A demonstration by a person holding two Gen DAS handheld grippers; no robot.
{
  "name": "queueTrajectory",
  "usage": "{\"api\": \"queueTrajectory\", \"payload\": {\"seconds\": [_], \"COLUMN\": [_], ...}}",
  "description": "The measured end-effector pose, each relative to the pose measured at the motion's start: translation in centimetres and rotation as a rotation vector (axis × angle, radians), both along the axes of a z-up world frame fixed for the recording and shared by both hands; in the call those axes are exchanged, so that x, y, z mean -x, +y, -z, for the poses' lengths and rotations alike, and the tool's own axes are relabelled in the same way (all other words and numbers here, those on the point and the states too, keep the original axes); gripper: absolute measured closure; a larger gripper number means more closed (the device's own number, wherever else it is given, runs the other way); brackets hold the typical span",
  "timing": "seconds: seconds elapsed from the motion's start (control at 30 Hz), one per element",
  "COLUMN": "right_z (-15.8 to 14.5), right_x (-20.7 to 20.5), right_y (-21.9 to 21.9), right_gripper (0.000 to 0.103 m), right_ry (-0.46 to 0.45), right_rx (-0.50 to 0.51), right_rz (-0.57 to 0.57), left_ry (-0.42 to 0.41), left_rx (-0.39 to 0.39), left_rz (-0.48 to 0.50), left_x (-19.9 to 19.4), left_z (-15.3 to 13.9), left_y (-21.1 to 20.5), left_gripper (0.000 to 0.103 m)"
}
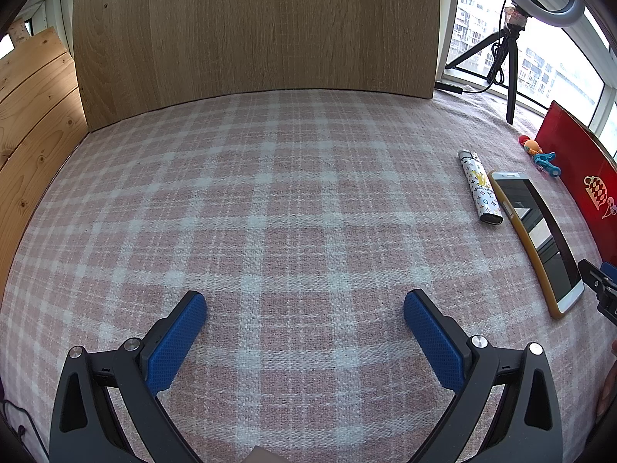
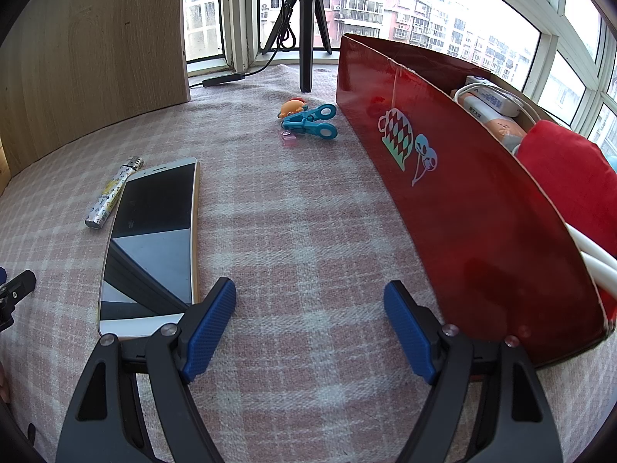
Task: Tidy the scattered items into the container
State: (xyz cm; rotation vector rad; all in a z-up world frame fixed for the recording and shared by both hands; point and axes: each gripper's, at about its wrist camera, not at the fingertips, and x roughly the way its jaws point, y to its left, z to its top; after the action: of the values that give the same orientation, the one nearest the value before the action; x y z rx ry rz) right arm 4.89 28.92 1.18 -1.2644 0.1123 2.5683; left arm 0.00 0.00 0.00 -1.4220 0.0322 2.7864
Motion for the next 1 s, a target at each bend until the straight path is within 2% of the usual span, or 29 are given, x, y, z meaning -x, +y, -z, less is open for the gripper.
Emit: {"api": "queueTrajectory", "payload": {"seconds": [0.67, 0.83, 1.0], "right_z": [0.2, 0.0, -0.3], "right_x": [0.3, 0.5, 0.4], "right_y": [0.0, 0.0, -0.4], "right_gripper": [0.024, 0.024, 0.024], "right_ry": [-0.005, -0.033, -0.061], "right_rx": [0.005, 0.006, -0.029], "right_rz": [0.004, 0.008, 0.003], "left_ry": [0.0, 0.001, 0.008], "left_rx": [0.0, 0.0, 0.042], "left_rz": [0.0, 0.0, -0.001], "left_x": [0.0, -0.2, -0.8], "left_z": [0.0, -0.1, -1.4], "left_y": [0.0, -0.2, -0.3], "left_gripper": [0.0, 0.0, 0.001]}}
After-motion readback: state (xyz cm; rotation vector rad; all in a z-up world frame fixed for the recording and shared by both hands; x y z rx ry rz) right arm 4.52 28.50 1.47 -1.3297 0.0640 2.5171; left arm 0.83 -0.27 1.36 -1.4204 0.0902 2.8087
